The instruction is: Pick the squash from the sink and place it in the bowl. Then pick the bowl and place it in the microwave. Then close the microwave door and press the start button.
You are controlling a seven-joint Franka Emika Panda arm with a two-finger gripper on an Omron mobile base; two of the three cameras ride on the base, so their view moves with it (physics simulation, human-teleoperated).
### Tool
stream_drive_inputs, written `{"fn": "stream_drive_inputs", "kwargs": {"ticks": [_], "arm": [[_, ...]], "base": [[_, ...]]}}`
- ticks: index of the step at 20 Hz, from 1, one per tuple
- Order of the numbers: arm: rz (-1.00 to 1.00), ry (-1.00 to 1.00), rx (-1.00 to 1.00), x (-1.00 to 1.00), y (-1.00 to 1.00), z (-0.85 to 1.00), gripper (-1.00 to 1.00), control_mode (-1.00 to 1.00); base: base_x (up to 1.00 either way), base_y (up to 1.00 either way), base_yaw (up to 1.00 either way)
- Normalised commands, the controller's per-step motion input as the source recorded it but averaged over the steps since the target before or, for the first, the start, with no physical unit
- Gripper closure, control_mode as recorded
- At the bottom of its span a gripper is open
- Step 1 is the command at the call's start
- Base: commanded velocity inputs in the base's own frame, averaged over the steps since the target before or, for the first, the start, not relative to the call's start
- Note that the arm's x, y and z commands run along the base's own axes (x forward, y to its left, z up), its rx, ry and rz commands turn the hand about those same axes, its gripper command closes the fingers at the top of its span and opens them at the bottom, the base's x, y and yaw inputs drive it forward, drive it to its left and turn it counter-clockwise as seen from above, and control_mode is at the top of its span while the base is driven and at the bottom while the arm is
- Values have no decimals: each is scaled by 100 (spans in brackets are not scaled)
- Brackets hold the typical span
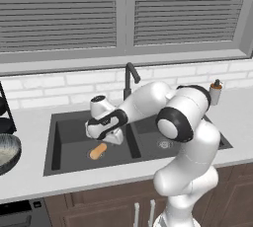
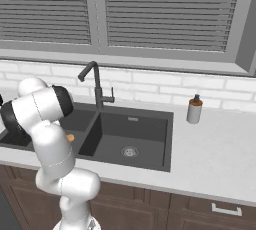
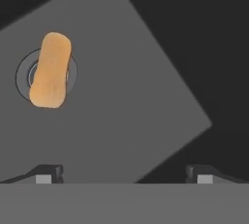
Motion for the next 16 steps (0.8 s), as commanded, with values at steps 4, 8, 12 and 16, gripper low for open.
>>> {"fn": "stream_drive_inputs", "kwargs": {"ticks": [4,8,12,16], "arm": [[0,0,-1,11,0,-21,-100,-100],[0,0,0,23,22,-24,-100,-100],[0,0,0,35,10,-10,-100,-100],[0,0,0,49,19,-12,-100,-100]], "base": [[0,0,0],[0,0,0],[0,0,0],[0,0,0]]}}
